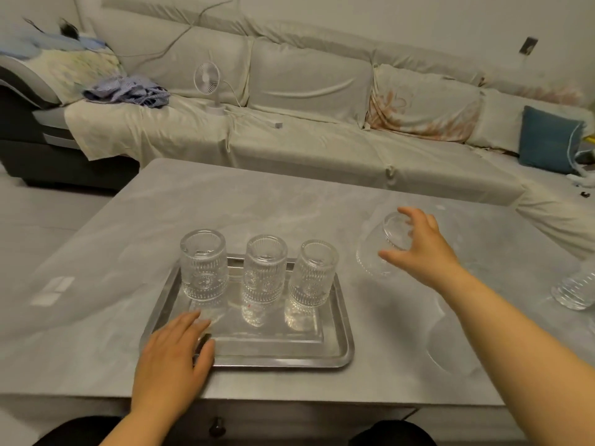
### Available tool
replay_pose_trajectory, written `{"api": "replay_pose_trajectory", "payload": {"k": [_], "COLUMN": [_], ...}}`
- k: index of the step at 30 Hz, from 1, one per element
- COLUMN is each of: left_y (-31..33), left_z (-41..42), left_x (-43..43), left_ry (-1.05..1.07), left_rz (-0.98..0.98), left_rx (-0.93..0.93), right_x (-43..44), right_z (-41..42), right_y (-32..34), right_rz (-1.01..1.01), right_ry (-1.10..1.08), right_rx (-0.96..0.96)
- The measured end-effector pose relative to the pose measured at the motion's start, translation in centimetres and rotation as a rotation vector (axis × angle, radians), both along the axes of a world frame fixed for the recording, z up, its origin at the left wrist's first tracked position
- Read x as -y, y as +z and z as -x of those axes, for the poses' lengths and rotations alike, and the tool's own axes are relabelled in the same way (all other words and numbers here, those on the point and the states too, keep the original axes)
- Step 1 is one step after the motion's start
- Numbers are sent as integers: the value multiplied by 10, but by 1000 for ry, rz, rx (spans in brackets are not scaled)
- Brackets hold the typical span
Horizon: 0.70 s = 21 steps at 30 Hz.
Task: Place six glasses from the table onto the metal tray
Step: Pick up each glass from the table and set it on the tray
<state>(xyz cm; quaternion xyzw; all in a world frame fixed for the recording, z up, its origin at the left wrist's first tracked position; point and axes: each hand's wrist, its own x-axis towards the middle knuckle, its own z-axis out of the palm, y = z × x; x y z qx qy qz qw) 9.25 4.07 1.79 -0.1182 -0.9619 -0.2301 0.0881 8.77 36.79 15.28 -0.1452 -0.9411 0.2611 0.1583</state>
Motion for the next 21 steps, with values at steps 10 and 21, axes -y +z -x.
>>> {"api": "replay_pose_trajectory", "payload": {"k": [10, 21], "left_y": [-8, -15], "left_z": [1, 2], "left_x": [57, 58], "left_ry": [98, 81], "left_rz": [-103, -19], "left_rx": [152, 78], "right_x": [111, 221], "right_z": [-27, 27], "right_y": [22, -38], "right_rz": [81, 87], "right_ry": [425, 623], "right_rx": [109, 222]}}
